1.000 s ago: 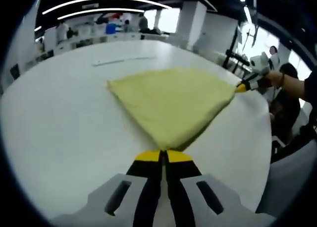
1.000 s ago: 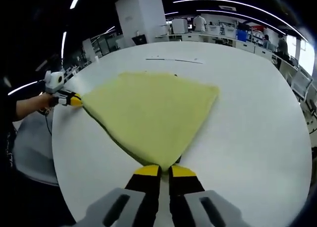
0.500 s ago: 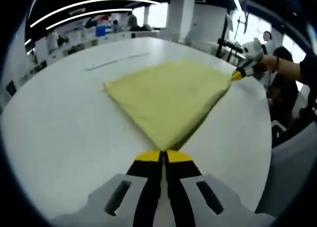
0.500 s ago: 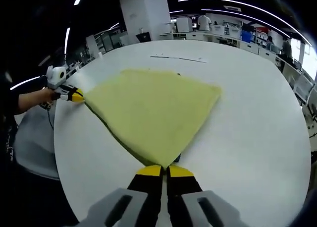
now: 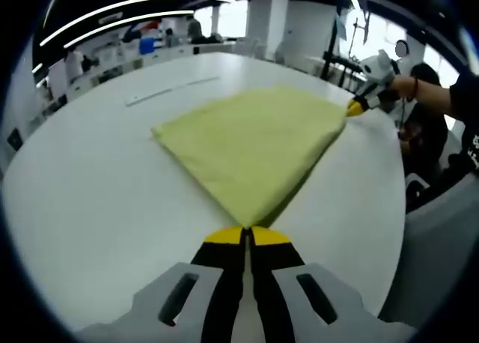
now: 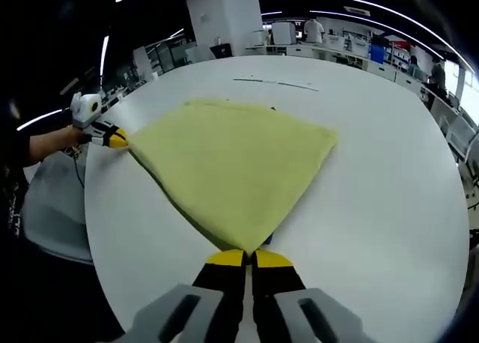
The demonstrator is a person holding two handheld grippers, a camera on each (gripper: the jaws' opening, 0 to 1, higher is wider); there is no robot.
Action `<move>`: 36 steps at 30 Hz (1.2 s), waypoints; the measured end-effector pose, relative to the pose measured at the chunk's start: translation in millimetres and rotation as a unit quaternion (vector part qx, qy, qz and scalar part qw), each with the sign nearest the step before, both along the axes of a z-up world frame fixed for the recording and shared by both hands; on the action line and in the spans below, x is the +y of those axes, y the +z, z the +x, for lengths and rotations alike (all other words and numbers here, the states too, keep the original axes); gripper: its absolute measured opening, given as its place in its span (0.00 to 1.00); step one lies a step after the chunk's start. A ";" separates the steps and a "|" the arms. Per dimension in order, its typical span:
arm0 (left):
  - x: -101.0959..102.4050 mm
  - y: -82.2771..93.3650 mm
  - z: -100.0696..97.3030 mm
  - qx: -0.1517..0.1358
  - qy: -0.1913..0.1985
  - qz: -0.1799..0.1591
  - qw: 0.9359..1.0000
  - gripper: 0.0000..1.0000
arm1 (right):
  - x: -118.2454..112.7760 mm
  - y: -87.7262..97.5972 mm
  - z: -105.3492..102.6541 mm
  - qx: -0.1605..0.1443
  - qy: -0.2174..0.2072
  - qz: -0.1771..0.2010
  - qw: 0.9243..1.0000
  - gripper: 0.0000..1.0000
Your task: Fold the garment on the visible template until the final outline fits inside the template.
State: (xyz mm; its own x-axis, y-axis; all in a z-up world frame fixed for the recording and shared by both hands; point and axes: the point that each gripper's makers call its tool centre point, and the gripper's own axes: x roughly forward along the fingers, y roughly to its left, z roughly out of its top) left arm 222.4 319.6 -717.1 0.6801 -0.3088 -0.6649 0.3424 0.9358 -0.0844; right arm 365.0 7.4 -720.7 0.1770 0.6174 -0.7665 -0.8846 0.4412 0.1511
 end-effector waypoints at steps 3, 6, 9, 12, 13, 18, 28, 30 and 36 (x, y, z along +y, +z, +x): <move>-0.5 -0.3 -1.9 0.001 -0.002 0.001 1.000 0.00 | -0.5 0.0 -1.7 0.001 0.001 -0.001 1.000 0.00; 0.1 -0.7 -3.3 0.003 -0.002 0.001 1.000 0.00 | -0.8 -0.1 -3.2 0.001 0.002 -0.001 1.000 0.00; -0.4 -0.6 -3.9 0.003 -0.004 0.002 1.000 0.00 | -1.2 -0.1 -3.6 0.003 0.002 -0.001 1.000 0.00; -0.3 -0.8 -4.2 0.003 0.000 0.000 1.000 0.00 | -1.4 -0.1 -3.2 0.002 0.001 -0.001 1.000 0.00; -0.4 -1.3 -4.3 0.004 0.004 -0.002 1.000 0.00 | -1.4 -0.1 -3.1 0.001 0.002 -0.002 1.000 0.00; -0.1 -2.6 -4.3 0.008 0.019 -0.013 1.000 0.00 | -1.9 -2.2 -2.1 -0.001 0.004 -0.006 1.000 0.00; 1.3 3.5 -4.1 0.007 0.065 -0.057 0.996 0.25 | -9.8 -4.6 6.7 0.010 -0.046 -0.011 0.999 0.22; 0.3 5.0 -4.6 0.008 0.067 -0.059 0.996 0.32 | -9.2 -1.5 8.1 0.008 -0.053 -0.004 0.999 0.32; -0.5 8.4 -9.0 0.024 0.082 -0.067 0.994 0.49 | -8.0 4.4 6.2 0.006 -0.062 0.005 0.998 0.46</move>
